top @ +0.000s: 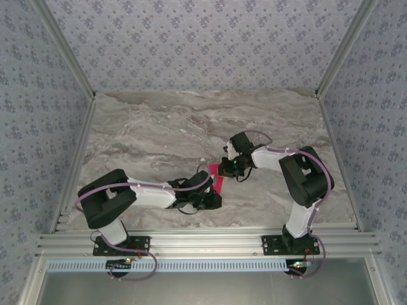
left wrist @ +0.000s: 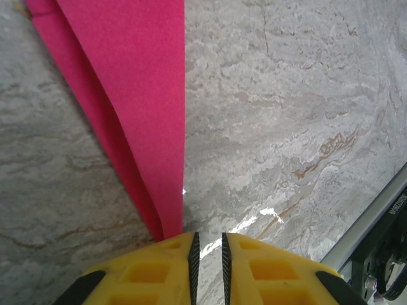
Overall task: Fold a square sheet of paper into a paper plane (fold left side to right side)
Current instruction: Fold the wing for the fifth time at the center of the table.
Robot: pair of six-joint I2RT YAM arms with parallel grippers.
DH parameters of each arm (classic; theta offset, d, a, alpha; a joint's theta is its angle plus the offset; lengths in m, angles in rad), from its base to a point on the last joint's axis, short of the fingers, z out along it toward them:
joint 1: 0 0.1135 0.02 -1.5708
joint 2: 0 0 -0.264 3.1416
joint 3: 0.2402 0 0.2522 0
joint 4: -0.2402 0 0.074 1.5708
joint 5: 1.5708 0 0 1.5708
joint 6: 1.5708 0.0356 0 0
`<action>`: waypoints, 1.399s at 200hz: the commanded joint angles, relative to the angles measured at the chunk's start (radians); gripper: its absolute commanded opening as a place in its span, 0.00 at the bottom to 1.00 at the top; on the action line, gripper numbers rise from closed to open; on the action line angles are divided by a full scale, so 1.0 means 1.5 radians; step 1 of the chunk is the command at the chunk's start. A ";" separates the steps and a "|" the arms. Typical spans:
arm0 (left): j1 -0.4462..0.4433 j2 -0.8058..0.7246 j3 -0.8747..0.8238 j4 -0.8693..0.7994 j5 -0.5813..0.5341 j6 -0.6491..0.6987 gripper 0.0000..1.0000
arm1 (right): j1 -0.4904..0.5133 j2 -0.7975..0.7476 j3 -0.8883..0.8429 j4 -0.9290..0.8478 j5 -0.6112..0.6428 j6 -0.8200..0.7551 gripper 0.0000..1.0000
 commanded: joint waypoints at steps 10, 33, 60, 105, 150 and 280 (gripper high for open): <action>-0.020 -0.005 -0.029 -0.018 -0.005 -0.023 0.18 | 0.005 0.051 -0.013 -0.047 0.066 -0.012 0.07; -0.028 -0.005 -0.046 -0.006 -0.010 -0.037 0.18 | 0.005 0.051 -0.011 -0.048 0.066 -0.012 0.07; -0.037 -0.003 -0.054 0.015 -0.008 -0.048 0.18 | 0.005 0.053 -0.009 -0.051 0.066 -0.013 0.07; -0.040 -0.032 -0.058 0.038 0.005 -0.056 0.17 | 0.005 0.054 -0.008 -0.053 0.064 -0.014 0.07; -0.018 -0.110 -0.009 -0.032 0.004 -0.003 0.18 | 0.006 0.053 -0.007 -0.055 0.063 -0.015 0.07; 0.037 0.044 0.086 -0.049 0.038 0.069 0.18 | 0.010 0.053 -0.005 -0.062 0.064 -0.018 0.07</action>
